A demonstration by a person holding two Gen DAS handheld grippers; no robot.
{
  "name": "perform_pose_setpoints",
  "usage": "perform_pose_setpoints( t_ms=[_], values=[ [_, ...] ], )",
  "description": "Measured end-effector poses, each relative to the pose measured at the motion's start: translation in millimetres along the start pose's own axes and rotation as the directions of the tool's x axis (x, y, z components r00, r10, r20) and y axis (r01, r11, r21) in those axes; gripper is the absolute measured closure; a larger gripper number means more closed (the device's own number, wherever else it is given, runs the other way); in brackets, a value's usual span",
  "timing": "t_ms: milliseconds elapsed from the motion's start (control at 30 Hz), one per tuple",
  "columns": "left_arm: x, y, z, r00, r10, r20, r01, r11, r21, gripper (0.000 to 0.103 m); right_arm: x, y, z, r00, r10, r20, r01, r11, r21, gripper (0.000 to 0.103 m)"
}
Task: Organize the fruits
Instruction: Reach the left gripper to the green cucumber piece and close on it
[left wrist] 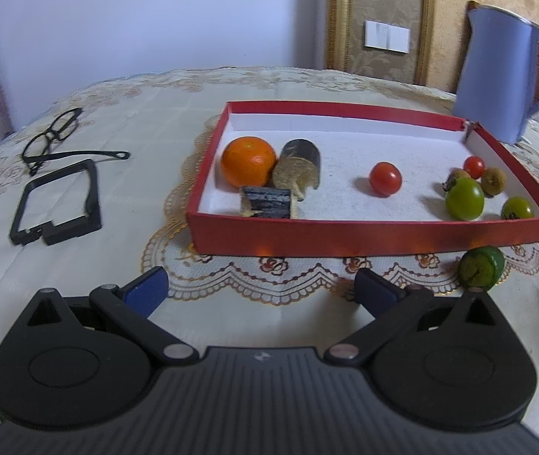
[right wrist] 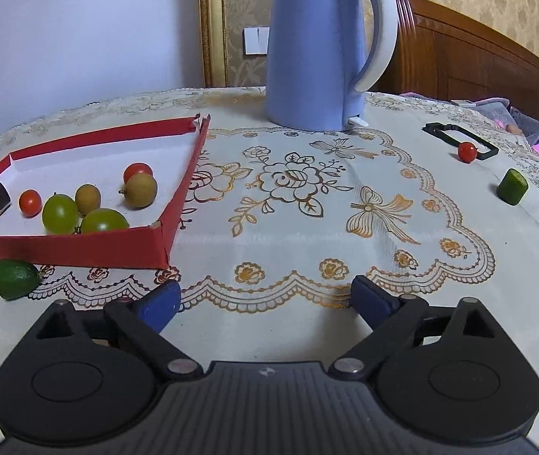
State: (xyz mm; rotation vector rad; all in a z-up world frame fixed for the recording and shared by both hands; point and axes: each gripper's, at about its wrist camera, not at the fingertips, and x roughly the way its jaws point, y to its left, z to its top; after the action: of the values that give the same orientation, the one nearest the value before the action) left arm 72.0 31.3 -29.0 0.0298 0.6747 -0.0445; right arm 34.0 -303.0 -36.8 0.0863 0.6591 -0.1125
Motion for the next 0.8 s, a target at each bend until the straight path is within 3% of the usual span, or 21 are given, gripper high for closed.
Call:
perform_pose_setpoints(
  t_ms=[267,433,567,667,800],
  values=[
    [-29.7,-17.6,2.8,0.996,-0.081,0.032,0.084,0.993,-0.078,0.0,-0.1,-0.3,0.0,1.0,0.0,0.0,0.0,1.0,-0.001,0.006],
    [-46.2,-59.5,9.1,0.991,-0.118,0.057,0.118,0.993,0.003,0.0,0.1,0.1,0.1,1.0,0.0,0.0,0.0,1.0,-0.001,0.006],
    [-38.9,-95.3,6.0,0.993,-0.109,0.037,0.107,0.992,0.064,0.0,0.2,0.1,0.1,1.0,0.0,0.0,0.0,1.0,-0.001,0.006],
    [-29.7,-108.8,4.2,0.992,-0.122,0.012,0.121,0.991,0.058,0.0,0.1,0.0,0.1,1.0,0.0,0.0,0.0,1.0,-0.001,0.006],
    [-18.1,-118.3,4.0,0.997,-0.077,0.016,0.076,0.995,0.071,0.0,0.0,-0.3,0.0,1.0,0.001,0.0,-0.001,1.0,0.0,0.006]
  ],
)
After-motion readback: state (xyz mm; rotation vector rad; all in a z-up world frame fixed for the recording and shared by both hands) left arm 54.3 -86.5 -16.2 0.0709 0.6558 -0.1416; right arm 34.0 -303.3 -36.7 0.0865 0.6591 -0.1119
